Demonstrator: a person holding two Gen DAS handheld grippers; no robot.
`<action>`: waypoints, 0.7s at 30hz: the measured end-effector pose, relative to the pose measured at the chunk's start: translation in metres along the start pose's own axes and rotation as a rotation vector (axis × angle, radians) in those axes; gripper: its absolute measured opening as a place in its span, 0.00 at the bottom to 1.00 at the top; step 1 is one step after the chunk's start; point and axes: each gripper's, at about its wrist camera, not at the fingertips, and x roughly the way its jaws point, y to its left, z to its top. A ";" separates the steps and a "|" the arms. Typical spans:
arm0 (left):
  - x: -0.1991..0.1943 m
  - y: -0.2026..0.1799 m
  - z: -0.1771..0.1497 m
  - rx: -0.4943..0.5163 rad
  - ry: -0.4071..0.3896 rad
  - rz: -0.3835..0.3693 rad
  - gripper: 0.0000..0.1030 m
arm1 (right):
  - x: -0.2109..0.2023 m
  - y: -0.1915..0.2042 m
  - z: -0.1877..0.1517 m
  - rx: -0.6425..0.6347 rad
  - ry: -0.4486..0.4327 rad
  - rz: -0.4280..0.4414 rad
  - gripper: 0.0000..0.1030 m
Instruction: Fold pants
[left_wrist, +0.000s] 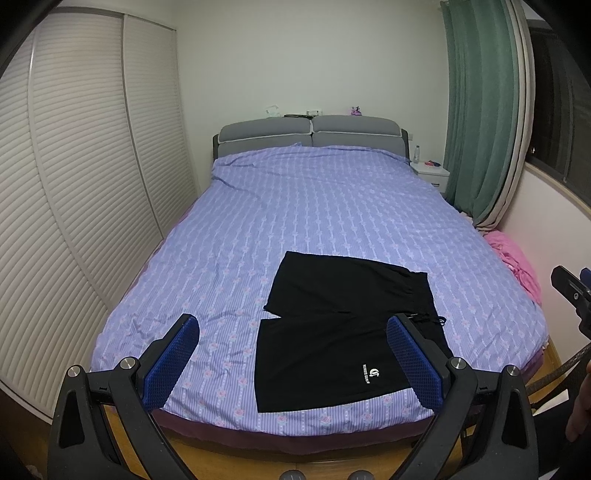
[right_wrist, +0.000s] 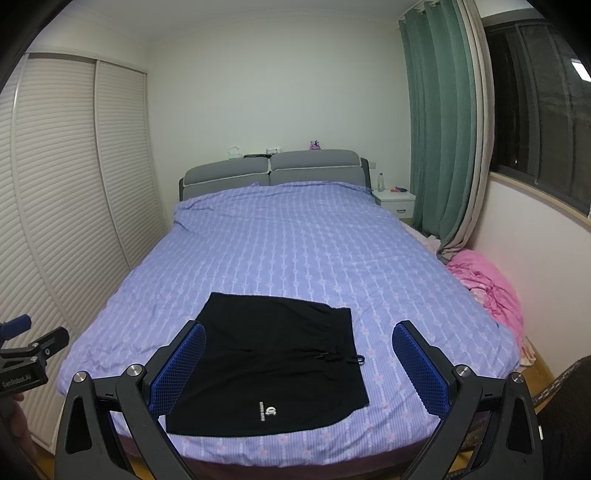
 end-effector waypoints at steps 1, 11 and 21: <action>0.001 -0.001 0.000 -0.001 0.003 0.002 1.00 | 0.001 -0.001 0.000 -0.001 0.003 0.003 0.99; 0.007 -0.017 -0.001 -0.026 0.028 0.031 1.00 | 0.007 -0.017 0.005 -0.010 0.018 0.015 0.99; 0.019 -0.069 0.013 0.070 0.056 -0.045 1.00 | 0.029 -0.044 0.020 -0.045 0.046 0.044 0.99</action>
